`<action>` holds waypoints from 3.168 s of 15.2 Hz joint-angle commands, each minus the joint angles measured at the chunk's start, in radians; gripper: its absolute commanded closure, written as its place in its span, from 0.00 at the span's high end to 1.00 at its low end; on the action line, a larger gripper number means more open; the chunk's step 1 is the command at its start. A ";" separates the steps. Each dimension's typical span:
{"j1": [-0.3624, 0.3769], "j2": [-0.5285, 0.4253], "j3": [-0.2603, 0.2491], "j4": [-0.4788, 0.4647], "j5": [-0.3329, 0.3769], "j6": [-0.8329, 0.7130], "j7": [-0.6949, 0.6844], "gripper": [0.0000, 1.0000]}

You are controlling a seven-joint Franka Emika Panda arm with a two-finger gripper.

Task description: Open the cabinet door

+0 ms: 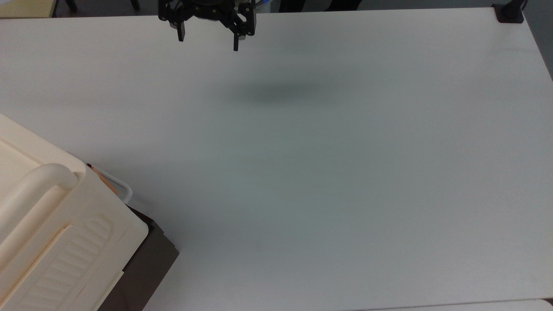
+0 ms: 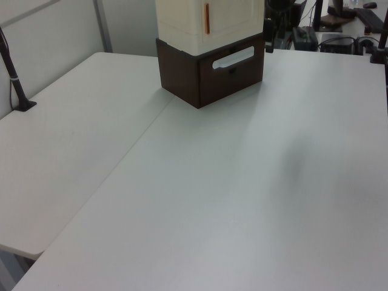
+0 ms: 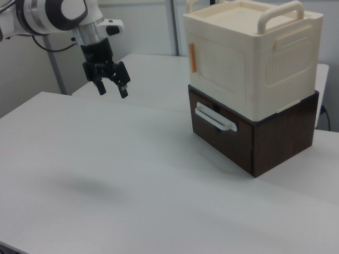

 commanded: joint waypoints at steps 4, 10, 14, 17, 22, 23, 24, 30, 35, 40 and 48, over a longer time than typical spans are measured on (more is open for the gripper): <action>0.003 -0.017 -0.001 -0.008 0.004 -0.021 0.005 1.00; 0.003 -0.012 -0.001 -0.008 0.003 -0.016 -0.006 1.00; 0.005 -0.005 -0.001 -0.009 0.001 -0.007 -0.006 1.00; 0.005 0.002 0.001 -0.008 0.006 0.016 -0.006 1.00; 0.013 0.087 0.001 0.050 0.012 0.105 0.016 1.00; 0.011 0.101 -0.001 0.066 0.021 0.125 0.030 1.00; 0.011 0.118 -0.001 0.081 0.023 0.152 0.060 1.00; -0.015 0.161 -0.025 0.101 0.012 0.387 0.166 1.00; -0.016 0.224 -0.083 0.140 -0.014 0.564 0.203 1.00; -0.018 0.261 -0.143 0.154 -0.017 0.725 0.217 1.00; -0.021 0.310 -0.169 0.209 -0.070 0.907 0.254 1.00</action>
